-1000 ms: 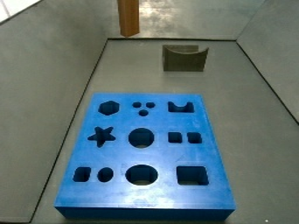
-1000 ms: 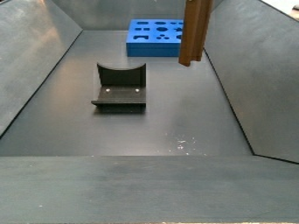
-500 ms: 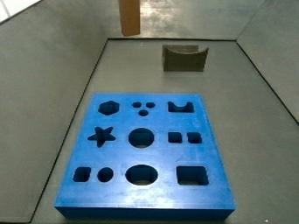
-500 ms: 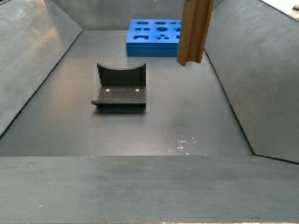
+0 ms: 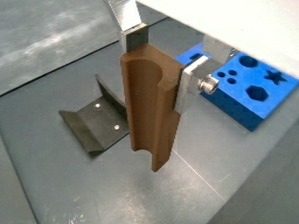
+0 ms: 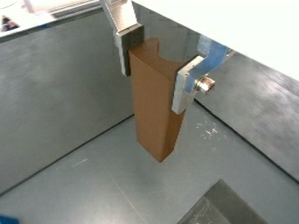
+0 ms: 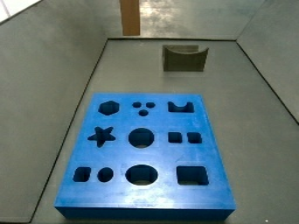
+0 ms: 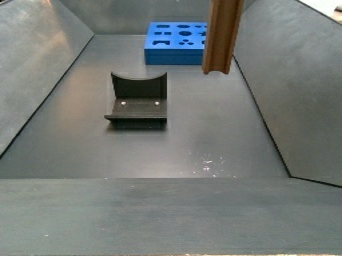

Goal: Pick up the arch object. Move up. Rotate the arch object. Move to above the board. Insert the arch object.
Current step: Rotate the arch object.

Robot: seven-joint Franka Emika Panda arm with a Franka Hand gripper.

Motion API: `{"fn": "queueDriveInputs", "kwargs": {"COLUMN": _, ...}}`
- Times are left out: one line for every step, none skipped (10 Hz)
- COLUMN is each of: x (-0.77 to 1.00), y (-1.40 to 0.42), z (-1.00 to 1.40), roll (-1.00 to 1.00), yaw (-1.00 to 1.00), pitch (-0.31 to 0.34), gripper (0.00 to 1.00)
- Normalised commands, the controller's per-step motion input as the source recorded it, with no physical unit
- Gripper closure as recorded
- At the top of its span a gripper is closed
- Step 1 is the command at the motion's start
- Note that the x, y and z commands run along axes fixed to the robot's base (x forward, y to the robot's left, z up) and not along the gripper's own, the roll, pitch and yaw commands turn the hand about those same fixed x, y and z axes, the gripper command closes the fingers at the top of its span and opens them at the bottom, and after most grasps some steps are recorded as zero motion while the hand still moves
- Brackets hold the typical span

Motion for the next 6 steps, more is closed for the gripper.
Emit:
{"fn": "queueDriveInputs", "kwargs": {"x": 0.01, "y": 0.01, "z": 0.01, "roll": -0.09, "yaw": -0.30, "pitch": 0.103, "gripper": 1.00}}
{"fn": "queueDriveInputs", "kwargs": {"x": 0.02, "y": 0.01, "z": 0.01, "roll": -0.09, "yaw": -0.23, "pitch": 0.102, "gripper": 1.00}}
{"fn": "queueDriveInputs", "kwargs": {"x": 0.00, "y": 0.00, "z": -1.00, "roll": -0.09, "yaw": -0.14, "pitch": 0.101, "gripper": 1.00}}
{"fn": "queueDriveInputs", "kwargs": {"x": 0.02, "y": 0.00, "z": -1.00, "roll": -0.09, "yaw": -0.10, "pitch": 0.069, "gripper": 1.00}}
{"fn": "queueDriveInputs", "kwargs": {"x": 0.03, "y": 0.01, "z": -1.00, "roll": -0.08, "yaw": -0.09, "pitch": 0.029, "gripper": 1.00}}
{"fn": "queueDriveInputs", "kwargs": {"x": 0.03, "y": 0.01, "z": -1.00, "roll": -0.08, "yaw": -0.08, "pitch": 0.009, "gripper": 1.00}}
